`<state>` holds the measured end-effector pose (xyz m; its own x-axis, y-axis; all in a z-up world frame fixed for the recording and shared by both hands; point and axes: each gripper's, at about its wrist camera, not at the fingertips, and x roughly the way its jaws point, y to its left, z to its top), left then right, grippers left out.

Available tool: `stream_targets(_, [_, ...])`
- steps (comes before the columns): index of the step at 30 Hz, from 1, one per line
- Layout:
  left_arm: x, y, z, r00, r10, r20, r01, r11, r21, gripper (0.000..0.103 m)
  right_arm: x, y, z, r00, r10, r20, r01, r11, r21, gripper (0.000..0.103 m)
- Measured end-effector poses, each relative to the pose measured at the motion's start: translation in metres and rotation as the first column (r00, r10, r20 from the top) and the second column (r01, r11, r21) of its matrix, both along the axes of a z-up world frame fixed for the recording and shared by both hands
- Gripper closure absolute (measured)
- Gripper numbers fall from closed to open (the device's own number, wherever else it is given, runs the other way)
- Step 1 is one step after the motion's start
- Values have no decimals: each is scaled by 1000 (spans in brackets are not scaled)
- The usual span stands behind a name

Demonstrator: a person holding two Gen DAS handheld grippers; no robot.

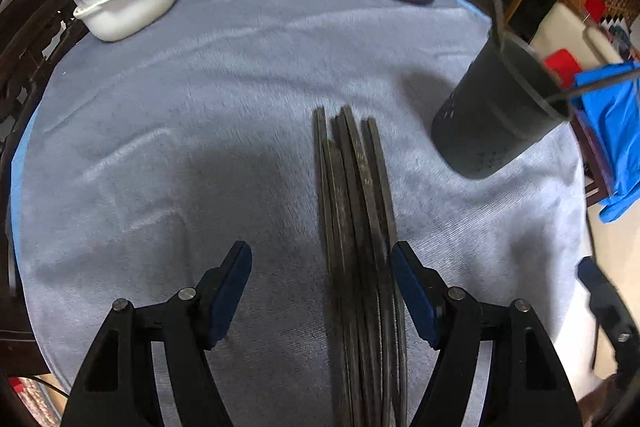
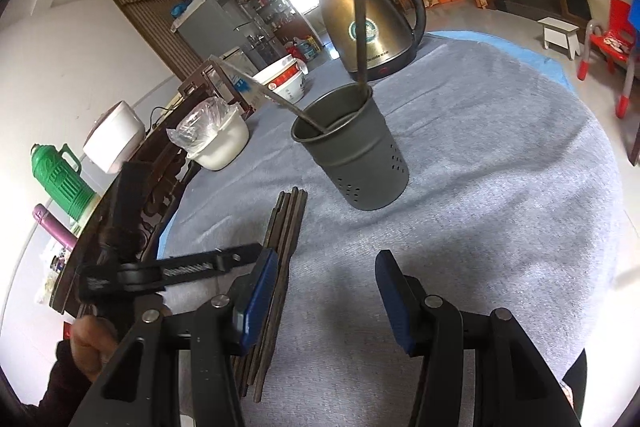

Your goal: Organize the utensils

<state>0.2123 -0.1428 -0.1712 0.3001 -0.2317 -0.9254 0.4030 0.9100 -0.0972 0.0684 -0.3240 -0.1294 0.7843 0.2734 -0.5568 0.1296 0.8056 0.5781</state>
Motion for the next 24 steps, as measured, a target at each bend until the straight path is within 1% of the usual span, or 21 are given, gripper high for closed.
stream_targets(2, [-1,-1,-9,1000,-3,-8,3,1000,19,30,-1,0,0,1000,1,1,-1,1000,1,48])
stream_targets(3, [-2,1,-11,1000,0,-2,0,1000,11,27,-1,1,1,1000,2,2,-2,1000,-2,48])
stream_targets(7, [-3,14,-10,1000,14,17,-14,1000,10,27,1,5,1,1000,13,2,-13,1000,-7,48])
stream_targets(8, [-3,20,-9,1000,17,26,-17,1000,8,27,1,6,1,1000,15,1,-15,1000,-9,48])
stream_targets(11, [-1,35,-10,998,34,50,-36,999,40,27,4,13,0,999,32,-5,-33,999,-17,48])
stream_targets(12, [1,44,-11,998,46,45,-48,998,40,27,4,14,-1,999,35,-6,-35,999,-18,48])
stream_targets(14, [4,60,-9,998,59,39,-59,998,14,27,7,19,-2,999,48,-12,-49,999,-22,48])
stream_targets(17, [9,76,-8,994,83,64,-86,995,46,27,13,27,-3,997,69,-28,-70,997,-36,48])
stream_targets(19, [13,90,-9,993,102,54,-104,994,34,27,15,33,-3,996,83,-30,-85,996,-42,48])
stream_targets(22, [20,106,-8,991,126,49,-127,992,21,27,25,42,-1,993,108,-42,-111,991,-77,48])
stream_targets(24, [22,113,-5,990,134,46,-134,991,3,27,33,46,-2,992,118,-47,-122,990,-77,48])
